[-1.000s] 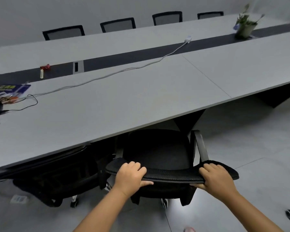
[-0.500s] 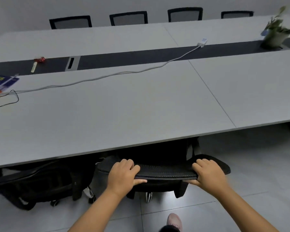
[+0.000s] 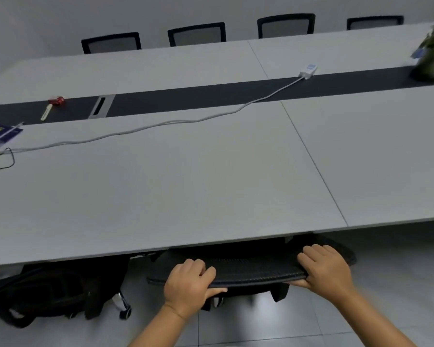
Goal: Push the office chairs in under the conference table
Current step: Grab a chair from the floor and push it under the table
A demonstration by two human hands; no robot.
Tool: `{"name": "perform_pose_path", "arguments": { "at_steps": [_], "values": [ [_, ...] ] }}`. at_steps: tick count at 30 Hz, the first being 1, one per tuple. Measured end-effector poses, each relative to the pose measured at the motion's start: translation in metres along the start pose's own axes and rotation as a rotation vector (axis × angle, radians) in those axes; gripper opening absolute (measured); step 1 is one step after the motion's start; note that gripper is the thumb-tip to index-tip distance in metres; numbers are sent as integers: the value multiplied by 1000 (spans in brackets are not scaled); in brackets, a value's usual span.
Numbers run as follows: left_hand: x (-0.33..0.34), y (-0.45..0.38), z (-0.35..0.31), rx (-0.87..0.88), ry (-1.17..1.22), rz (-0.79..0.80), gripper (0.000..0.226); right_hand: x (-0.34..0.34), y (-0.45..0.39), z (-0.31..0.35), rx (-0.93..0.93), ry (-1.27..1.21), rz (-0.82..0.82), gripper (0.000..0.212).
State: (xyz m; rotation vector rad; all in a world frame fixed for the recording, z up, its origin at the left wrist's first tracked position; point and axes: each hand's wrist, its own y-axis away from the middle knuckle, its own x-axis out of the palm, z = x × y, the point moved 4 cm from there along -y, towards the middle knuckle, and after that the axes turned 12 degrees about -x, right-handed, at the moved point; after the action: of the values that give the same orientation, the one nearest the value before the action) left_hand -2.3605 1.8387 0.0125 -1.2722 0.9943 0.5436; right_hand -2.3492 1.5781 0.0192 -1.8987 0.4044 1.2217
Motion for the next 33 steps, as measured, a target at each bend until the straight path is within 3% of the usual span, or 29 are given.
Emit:
{"name": "perform_pose_path", "arguments": {
  "at_steps": [7,13,19,21,23,26,30,31,33],
  "values": [
    [1,3,-2,15,3,-114,51,-1,2,-1,-17,38,-108,67],
    [-1,4,-2,-18,20,-110,50,-10,-3,3,79,12,34,71],
    [-10,3,0,-99,215,193,41,-21,21,43,615,-145,84,69],
    [-22,3,-5,-61,390,218,33,-31,33,73,873,-216,-11,51],
    [-32,9,-18,45,593,239,29,-44,50,108,1109,-339,-89,47],
    [-34,41,-45,144,936,491,18,-60,90,177,1359,-450,-135,54],
    [-24,116,-88,155,1110,1038,19,-86,151,291,1679,-482,-175,96],
    [-24,137,-100,166,1089,1163,22,-93,169,320,1757,-454,-217,91],
    [-35,177,-125,251,1014,1360,30,-111,200,377,1890,-389,-307,58]
  ]
}}
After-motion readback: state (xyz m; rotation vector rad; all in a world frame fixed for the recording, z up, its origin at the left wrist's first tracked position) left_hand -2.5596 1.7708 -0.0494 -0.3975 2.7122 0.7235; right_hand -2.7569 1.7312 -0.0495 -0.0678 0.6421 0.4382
